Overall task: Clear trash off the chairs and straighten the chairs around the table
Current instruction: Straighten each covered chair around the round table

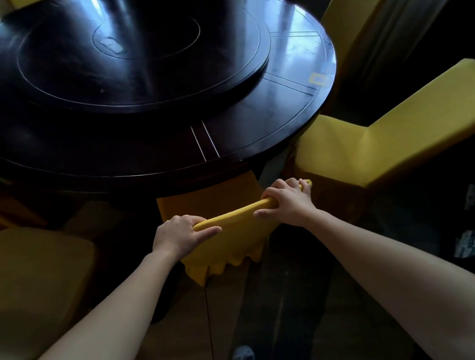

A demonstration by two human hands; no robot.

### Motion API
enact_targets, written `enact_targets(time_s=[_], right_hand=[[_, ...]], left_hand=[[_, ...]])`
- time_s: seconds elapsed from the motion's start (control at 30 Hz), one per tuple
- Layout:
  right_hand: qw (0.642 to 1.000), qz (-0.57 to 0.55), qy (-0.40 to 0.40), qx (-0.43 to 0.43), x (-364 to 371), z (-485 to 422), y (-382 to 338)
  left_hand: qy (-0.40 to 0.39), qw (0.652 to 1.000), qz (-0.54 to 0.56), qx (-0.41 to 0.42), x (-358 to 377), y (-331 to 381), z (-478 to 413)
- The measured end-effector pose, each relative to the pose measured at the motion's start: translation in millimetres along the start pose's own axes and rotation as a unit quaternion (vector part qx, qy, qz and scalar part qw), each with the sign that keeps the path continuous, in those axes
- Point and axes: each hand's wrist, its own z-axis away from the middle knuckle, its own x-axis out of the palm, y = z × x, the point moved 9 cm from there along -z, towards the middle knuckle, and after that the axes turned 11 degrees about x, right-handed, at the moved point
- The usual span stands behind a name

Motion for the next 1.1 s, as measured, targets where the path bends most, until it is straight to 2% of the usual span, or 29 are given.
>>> enact_targets(time_s=[0.27,0.37,0.6,0.67,0.77,0.93,1.1], right_hand=[[0.997,-0.031,0.024,0.064,9,25,-1],[0.996,-0.065,0.035,0.057,10,37,-3],[0.998,-0.049,0.026,0.003,3,50,5],[0.999,-0.024,0.025,-0.016,1,51,10],[0.999,-0.012,0.033,-0.016,-6,52,25],[0.998,-0.027,0.055,0.013,-34,56,82],[0.994,-0.04,0.076,0.07,-70,64,174]], left_hand=[[0.004,1.0,-0.025,-0.012,2,1,1],[0.018,0.999,-0.04,-0.032,3,2,5],[0.085,0.991,-0.095,-0.037,-4,25,13],[0.071,0.991,-0.105,-0.031,0,33,12],[0.009,0.994,-0.109,-0.018,10,48,-3],[-0.073,0.994,-0.052,0.059,39,126,-50],[-0.085,0.985,0.0,0.151,62,249,-107]])
